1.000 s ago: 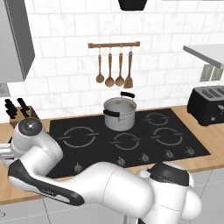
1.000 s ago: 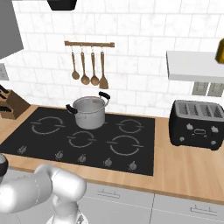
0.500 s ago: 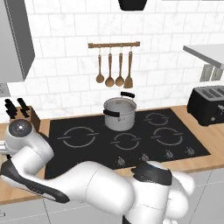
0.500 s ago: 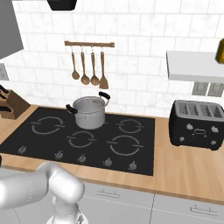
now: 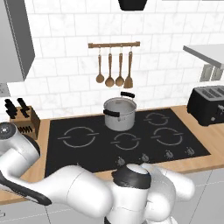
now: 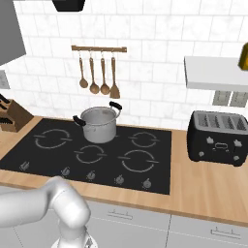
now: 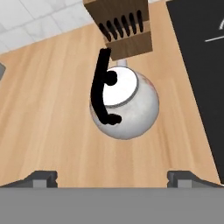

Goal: Pick the kettle from the counter and place it on a stove burner. Then turn the burner on.

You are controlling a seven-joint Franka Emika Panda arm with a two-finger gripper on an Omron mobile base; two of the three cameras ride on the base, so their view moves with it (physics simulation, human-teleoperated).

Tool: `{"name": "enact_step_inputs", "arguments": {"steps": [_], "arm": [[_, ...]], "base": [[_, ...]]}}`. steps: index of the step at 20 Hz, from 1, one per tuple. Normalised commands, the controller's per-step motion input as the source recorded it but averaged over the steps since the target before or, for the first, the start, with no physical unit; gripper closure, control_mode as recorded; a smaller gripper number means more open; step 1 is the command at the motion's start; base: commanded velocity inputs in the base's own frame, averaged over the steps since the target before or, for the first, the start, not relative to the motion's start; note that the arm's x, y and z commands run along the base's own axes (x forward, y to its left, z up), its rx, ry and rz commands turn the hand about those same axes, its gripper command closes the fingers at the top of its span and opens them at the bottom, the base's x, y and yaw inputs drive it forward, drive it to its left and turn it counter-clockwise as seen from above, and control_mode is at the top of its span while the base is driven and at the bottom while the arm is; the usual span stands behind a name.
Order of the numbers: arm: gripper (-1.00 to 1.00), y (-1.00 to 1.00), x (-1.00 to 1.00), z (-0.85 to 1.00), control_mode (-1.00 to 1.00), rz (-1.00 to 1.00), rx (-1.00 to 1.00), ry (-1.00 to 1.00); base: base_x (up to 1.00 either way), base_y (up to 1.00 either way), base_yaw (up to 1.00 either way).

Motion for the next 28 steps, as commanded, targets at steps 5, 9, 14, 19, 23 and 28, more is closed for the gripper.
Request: {"name": "enact_step_inputs", "arguments": {"steps": [5, 9, 14, 19, 23, 28], "arm": [[-1.00, 0.16, 0.24, -0.18, -1.00, -0.07, 0.00, 0.04], [-1.00, 0.04, 0.28, -0.23, -1.00, -0.01, 0.00, 0.04], [-1.00, 0.00, 0.29, -0.29, -1.00, 0.00, 0.00, 0.03], [-1.00, 0.03, 0.28, -0.27, -1.00, 0.00, 0.00, 0.01], [-1.00, 0.11, 0.33, -0.19, -1.00, 0.00, 0.00, 0.00], [-1.00, 0.22, 0.28, -0.18, -1.00, 0.00, -0.04, 0.00]], "base": [[0.00, 0.00, 0.00], [0.00, 0.00, 0.00], [0.00, 0.00, 0.00], [0.00, 0.00, 0.00], [0.00, 0.00, 0.00], [0.00, 0.00, 0.00]]}}
